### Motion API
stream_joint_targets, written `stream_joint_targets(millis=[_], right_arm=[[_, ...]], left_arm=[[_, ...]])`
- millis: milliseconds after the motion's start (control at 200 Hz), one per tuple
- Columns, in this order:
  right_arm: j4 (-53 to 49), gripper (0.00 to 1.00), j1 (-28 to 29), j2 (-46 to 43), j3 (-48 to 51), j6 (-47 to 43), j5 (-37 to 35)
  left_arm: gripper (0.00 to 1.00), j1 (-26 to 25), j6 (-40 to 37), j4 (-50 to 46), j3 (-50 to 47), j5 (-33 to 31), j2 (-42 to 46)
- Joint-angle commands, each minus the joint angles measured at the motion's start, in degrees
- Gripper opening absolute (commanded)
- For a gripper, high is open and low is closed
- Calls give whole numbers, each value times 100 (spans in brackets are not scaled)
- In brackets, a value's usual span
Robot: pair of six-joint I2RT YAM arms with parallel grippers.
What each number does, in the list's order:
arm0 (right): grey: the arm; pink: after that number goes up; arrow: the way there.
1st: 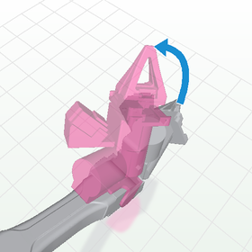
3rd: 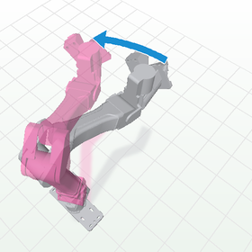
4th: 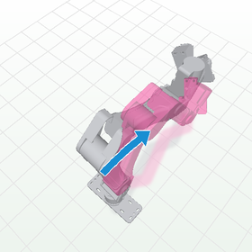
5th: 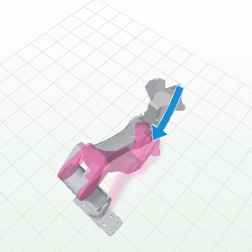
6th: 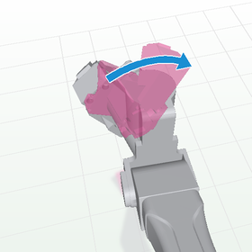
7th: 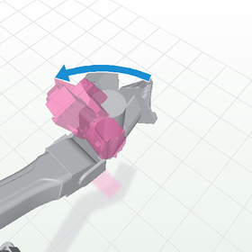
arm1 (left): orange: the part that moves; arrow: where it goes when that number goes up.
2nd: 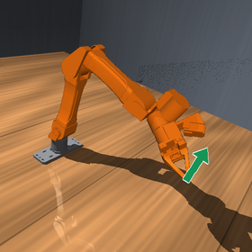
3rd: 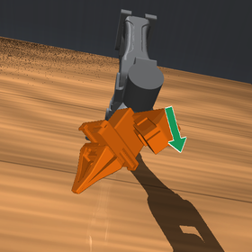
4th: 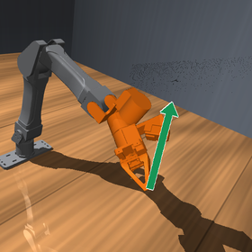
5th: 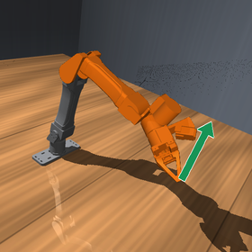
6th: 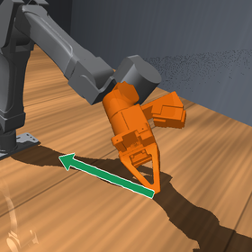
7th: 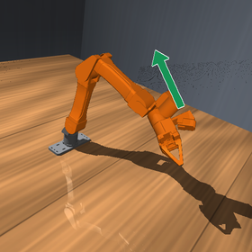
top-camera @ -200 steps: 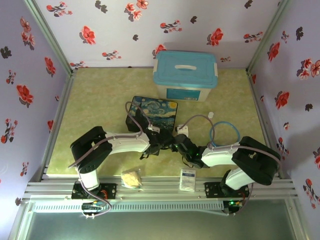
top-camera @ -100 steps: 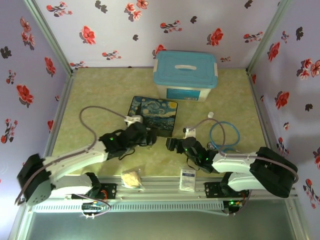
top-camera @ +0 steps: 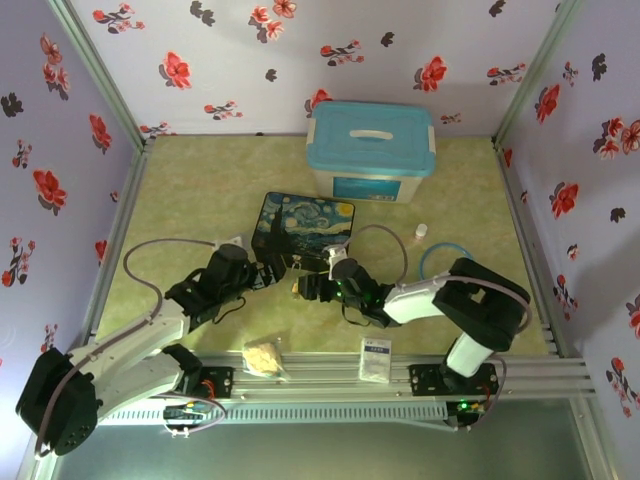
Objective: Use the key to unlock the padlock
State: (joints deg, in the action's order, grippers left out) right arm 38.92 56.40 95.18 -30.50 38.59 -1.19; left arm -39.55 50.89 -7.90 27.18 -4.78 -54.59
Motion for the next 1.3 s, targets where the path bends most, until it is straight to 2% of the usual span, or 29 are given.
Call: stream_joint_targets(millis=[0,315,490,625,785,1160,1295], right_arm=[[450,68,39,264,-177,13,253],[495,52,57,808,-331,-114,271],[652,48,92,974,-406,-156,411],[57,41,183,999,-570,-318,151],[-244,40,243,1096,-636,-522,92],[811,25,197,1309,-273,-205,277],[1293,20,142,1351,-92,-17,330]], left_arm=[[100,57,71,184,-96,223,92],[99,129,61,311,-195,223,17],[99,164,43,317,-179,224,-47],[99,192,35,311,-204,220,-49],[99,237,26,328,-222,221,-47],[99,319,15,393,-218,214,-18],[98,437,-243,370,59,87,-23]])
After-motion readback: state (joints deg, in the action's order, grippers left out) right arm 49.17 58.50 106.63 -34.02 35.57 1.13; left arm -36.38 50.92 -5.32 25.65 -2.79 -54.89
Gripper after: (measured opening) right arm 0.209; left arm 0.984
